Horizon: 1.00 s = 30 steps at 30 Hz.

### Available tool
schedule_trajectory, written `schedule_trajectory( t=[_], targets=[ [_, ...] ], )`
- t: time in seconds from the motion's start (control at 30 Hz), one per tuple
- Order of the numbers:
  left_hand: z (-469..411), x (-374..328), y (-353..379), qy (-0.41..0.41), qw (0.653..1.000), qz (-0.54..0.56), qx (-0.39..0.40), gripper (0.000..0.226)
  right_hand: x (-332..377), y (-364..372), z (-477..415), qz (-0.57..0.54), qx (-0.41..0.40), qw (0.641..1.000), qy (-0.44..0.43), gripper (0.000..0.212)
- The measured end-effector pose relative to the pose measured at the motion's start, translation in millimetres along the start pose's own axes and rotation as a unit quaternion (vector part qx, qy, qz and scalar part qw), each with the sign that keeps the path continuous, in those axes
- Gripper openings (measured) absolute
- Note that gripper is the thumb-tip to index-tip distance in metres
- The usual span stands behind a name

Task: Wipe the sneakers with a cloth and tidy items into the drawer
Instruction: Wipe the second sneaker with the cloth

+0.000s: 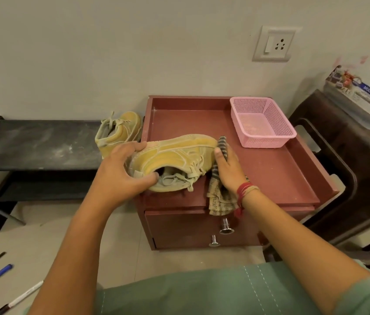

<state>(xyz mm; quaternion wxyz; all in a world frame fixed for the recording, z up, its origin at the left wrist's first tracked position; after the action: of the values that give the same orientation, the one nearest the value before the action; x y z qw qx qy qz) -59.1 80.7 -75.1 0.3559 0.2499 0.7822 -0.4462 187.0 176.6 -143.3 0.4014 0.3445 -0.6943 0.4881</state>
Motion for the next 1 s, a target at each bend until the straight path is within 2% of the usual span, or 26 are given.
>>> schedule_trajectory(
  t=[0.07,0.13,0.17,0.27,0.3,0.37,0.43,0.53,0.6,0.67,0.77,0.83,0.9,0.93,1.0],
  targets=[
    [0.1,0.2,0.3,-0.001,1.0,0.0,0.007,0.084,17.3,1.4,3.1,-0.003,-0.012,0.998,-0.066,0.054],
    [0.1,1.0,1.1,-0.006,1.0,-0.001,0.012,0.086,21.5,11.7,7.0,0.035,0.022,0.992,-0.117,0.051],
    [0.2,1.1,1.4,-0.009,1.0,0.001,0.011,0.085,12.8,12.3,3.0,0.05,0.031,0.993,-0.105,0.049],
    [0.4,2.1,0.5,-0.011,1.0,0.0,0.001,0.077,-13.9,0.1,-9.7,0.025,0.025,0.999,0.036,0.04],
    [0.5,2.1,0.2,-0.011,1.0,-0.004,-0.003,0.075,-12.9,-3.9,-11.2,0.013,0.012,0.999,0.048,0.037],
    [-0.8,1.8,-0.4,-0.013,1.0,-0.01,-0.01,0.073,4.6,-14.8,-12.9,-0.016,-0.036,0.999,0.012,0.037],
    [-2.4,3.5,-0.7,-0.027,0.999,-0.005,-0.018,0.073,30.9,-21.6,-6.0,-0.026,-0.058,0.997,-0.053,0.05],
    [-3.5,10.6,-2.7,-0.061,0.997,0.011,-0.036,0.072,50.9,-5.0,16.0,-0.012,0.003,0.991,-0.134,0.059],
    [-4.0,15.2,-2.8,-0.078,0.996,0.014,-0.037,0.066,49.4,23.5,30.2,0.011,0.085,0.986,-0.145,0.064],
    [-4.7,17.3,-0.4,-0.088,0.995,0.025,-0.034,0.063,46.4,37.4,29.9,-0.002,0.109,0.985,-0.132,0.062],
    [-4.2,18.1,3.0,-0.096,0.995,0.031,-0.025,0.073,46.2,38.6,20.7,-0.011,0.101,0.99,-0.096,0.047],
    [0.4,19.9,10.5,-0.094,0.994,0.038,0.028,0.08,40.2,42.5,19.7,-0.001,0.103,0.992,-0.069,0.056],
    [5.0,24.7,13.8,-0.071,0.994,0.008,0.086,0.103,41.0,44.6,21.9,-0.01,0.097,0.993,-0.06,0.066],
    [6.4,28.4,13.0,-0.061,0.993,-0.016,0.104,0.116,42.9,43.7,21.9,-0.035,0.091,0.994,-0.055,0.061],
    [8.6,31.4,10.6,-0.046,0.991,-0.04,0.119,0.126,48.7,32.2,19.2,-0.111,0.053,0.992,-0.027,0.038]
  ],
)
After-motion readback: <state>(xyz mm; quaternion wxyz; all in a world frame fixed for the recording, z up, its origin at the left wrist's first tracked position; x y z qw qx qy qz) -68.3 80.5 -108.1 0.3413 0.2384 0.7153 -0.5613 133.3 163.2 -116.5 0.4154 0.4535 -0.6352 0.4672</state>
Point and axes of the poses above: each hand's wrist, its own z-axis away from the middle knuckle, its own y-axis out of the palm, x = y × z, the point moved 9 cm from there along -z, towards the middle knuckle, and after that the axes turned 15 degrees about -x, right-handed, at the moved point
